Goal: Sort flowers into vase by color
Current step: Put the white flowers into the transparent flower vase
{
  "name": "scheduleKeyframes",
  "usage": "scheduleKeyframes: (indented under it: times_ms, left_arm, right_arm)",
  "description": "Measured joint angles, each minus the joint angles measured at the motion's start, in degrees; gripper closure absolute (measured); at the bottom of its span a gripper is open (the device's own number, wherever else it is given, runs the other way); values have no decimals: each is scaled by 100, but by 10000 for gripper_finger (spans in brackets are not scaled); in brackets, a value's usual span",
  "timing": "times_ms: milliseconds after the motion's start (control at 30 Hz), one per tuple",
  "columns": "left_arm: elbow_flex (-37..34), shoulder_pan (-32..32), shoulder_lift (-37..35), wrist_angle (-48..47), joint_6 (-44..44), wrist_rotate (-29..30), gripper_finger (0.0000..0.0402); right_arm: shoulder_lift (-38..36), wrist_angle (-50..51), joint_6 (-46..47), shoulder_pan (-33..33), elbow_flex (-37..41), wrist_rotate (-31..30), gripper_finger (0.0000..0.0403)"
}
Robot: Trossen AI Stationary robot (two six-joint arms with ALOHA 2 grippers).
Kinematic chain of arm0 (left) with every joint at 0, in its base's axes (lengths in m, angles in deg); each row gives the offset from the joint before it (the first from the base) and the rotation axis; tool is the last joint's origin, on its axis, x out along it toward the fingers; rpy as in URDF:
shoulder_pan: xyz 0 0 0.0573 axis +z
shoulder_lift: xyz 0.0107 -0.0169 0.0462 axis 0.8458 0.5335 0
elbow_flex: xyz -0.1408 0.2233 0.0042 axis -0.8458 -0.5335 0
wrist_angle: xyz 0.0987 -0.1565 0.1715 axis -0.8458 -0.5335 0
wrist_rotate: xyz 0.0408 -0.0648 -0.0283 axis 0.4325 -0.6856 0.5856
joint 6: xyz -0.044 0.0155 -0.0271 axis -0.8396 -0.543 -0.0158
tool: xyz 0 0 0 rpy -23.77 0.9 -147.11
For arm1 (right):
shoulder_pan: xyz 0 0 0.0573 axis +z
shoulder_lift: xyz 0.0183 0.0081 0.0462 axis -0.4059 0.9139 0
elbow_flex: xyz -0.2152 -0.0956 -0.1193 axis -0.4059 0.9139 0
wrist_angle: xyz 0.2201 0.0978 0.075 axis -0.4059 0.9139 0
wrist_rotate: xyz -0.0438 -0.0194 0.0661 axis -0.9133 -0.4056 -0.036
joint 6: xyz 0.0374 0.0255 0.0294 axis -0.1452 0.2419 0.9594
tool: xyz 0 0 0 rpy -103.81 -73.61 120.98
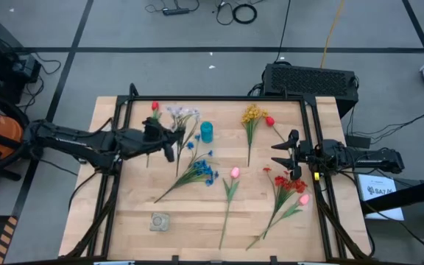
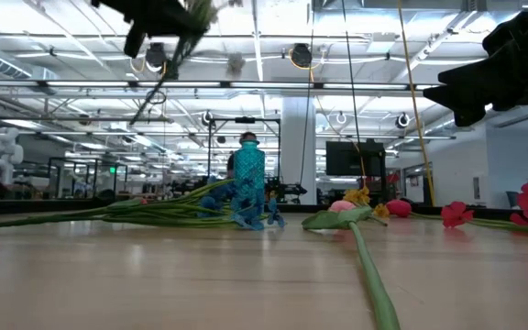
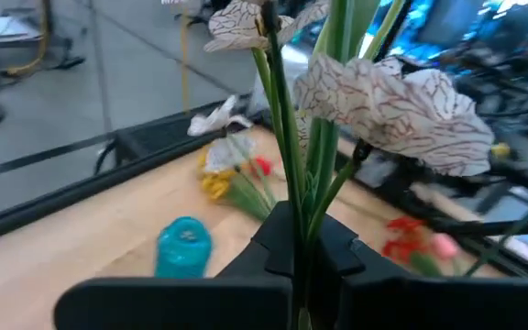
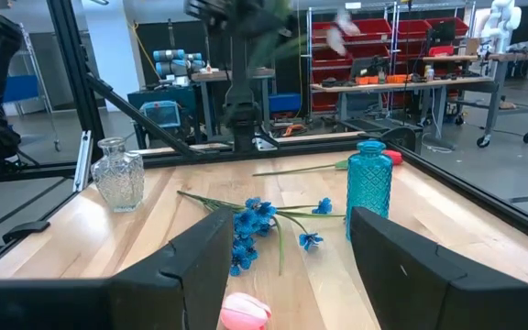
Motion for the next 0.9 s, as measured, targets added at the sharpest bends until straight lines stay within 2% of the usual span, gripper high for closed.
scheduleKeyframes:
  times_ms: [67, 233, 367, 500, 667, 900]
  left_arm:
    - [0, -388, -130, 2, 53, 375, 397]
    - [0, -1723, -355, 151, 566, 1874, 397]
    - [0, -2794, -331, 388, 856, 2974, 397]
    - [0, -3611, -171, 538, 932, 3972, 398]
    - [0, -4330, 114, 883, 1111, 4702, 398]
    - [0, -4909, 558, 1747, 1709, 4761, 398]
  right_arm:
    - [1, 0, 1, 1, 2, 0, 190]
    - [1, 0, 1, -1, 2, -2, 190]
    - [-1, 0, -1, 1, 2, 0, 190]
    - [-1, 0, 1, 1, 2, 0, 190]
    - [0, 0, -1, 0, 1, 0, 190]
    - [1, 0, 0, -1, 0, 0, 190]
